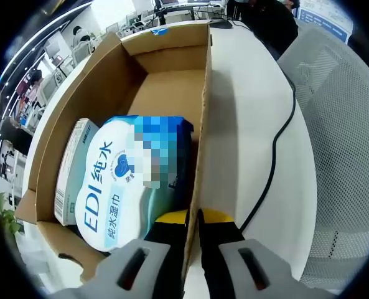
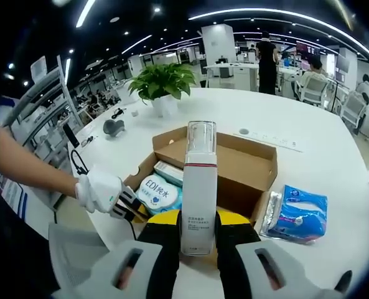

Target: Operate the shoe box by opening the lid, removing the specified soft item, and placing it in the target area until the item is outside and the box remains undamaged.

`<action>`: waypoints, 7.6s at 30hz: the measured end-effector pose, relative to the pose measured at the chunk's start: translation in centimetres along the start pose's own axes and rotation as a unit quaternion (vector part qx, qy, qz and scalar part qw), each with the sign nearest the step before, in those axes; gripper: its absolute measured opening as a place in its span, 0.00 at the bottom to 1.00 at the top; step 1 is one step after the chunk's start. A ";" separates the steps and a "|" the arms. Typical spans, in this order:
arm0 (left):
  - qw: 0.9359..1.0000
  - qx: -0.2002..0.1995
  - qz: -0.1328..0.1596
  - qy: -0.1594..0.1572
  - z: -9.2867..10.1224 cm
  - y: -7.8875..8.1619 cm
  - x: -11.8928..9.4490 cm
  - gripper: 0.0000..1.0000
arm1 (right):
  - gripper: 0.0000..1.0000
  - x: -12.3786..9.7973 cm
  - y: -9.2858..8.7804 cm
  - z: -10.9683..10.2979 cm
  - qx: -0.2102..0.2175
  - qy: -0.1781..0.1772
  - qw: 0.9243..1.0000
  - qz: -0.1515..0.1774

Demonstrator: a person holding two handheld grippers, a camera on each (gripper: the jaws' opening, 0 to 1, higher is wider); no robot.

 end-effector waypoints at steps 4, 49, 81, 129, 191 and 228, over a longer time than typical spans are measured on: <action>1.000 -0.001 0.000 0.000 0.0 0.0 0.0 0.04 | 0.18 -0.6 -0.1 0.5 0.001 -0.008 1.000 0.000; 1.000 0.000 0.000 -0.001 0.0 0.0 0.0 0.04 | 0.18 -5.6 -1.5 7.0 0.035 -0.107 0.994 0.006; 1.000 0.000 0.000 0.000 -0.1 -0.1 0.0 0.04 | 0.18 -9.1 -3.8 10.3 0.089 -0.183 0.979 0.009; 1.000 0.001 0.000 0.000 0.0 0.0 0.0 0.04 | 0.18 -10.8 -9.2 13.9 0.161 -0.251 0.954 0.022; 1.000 -0.003 -0.002 0.001 0.1 0.0 0.0 0.04 | 0.18 -8.3 -17.3 15.9 0.201 -0.294 0.929 -0.101; 1.000 -0.005 -0.002 0.001 -0.1 0.1 0.2 0.04 | 0.18 -5.4 -15.2 20.9 0.143 -0.264 0.943 -0.142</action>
Point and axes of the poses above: the point that each gripper's makers call its tool centre point, and the gripper's own axes: x roughly forward along the fingers, z roughly to its right, y roughly out of its top, the point moved 10 cm from there along -x, roughly backward along the fingers, and after that the axes turned 12 degrees about z, right-handed, at the moved point
